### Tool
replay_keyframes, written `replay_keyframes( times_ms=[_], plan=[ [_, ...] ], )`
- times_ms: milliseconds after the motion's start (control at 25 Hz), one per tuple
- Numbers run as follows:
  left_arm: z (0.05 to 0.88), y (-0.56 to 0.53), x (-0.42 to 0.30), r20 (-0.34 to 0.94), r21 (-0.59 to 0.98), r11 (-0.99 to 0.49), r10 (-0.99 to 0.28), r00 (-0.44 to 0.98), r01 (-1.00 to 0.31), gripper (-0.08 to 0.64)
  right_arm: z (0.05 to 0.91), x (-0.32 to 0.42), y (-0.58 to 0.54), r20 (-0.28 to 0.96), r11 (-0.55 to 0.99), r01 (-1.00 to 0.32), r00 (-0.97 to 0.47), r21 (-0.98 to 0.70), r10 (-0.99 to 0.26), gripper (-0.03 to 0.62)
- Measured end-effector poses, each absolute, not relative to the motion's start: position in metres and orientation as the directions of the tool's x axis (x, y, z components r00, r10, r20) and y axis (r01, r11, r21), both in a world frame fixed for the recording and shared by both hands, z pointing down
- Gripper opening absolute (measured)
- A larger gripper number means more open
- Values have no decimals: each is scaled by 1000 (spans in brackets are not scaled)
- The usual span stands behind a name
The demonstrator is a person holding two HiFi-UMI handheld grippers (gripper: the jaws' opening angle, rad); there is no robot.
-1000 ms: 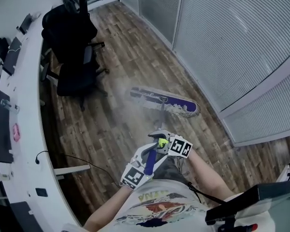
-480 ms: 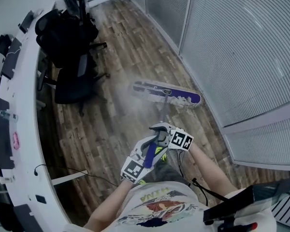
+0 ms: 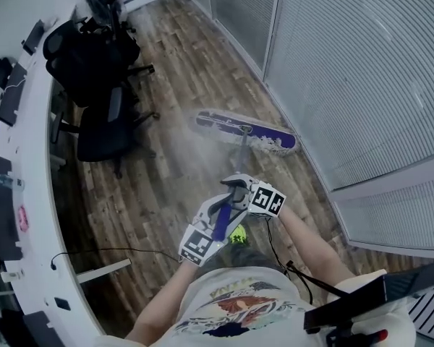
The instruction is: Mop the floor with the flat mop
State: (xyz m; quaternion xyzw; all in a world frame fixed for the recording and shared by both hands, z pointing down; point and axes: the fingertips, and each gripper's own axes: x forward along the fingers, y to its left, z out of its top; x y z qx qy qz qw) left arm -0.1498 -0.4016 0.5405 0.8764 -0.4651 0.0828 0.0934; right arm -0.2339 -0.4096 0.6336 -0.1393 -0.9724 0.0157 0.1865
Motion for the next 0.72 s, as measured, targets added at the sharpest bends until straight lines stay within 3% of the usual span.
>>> replay_keyframes(
  times_ms=[200,720],
  plan=[
    [547,-356,-144,273,39,-543,-802,532,-839,176,635,-227,-364,366,961,258,-889,-102,277,244],
    [536,-142,-111,226,66,-506,-832,507,-860,176,628,-193,-148,358,961,263,-892,-85,276,242]
  ],
)
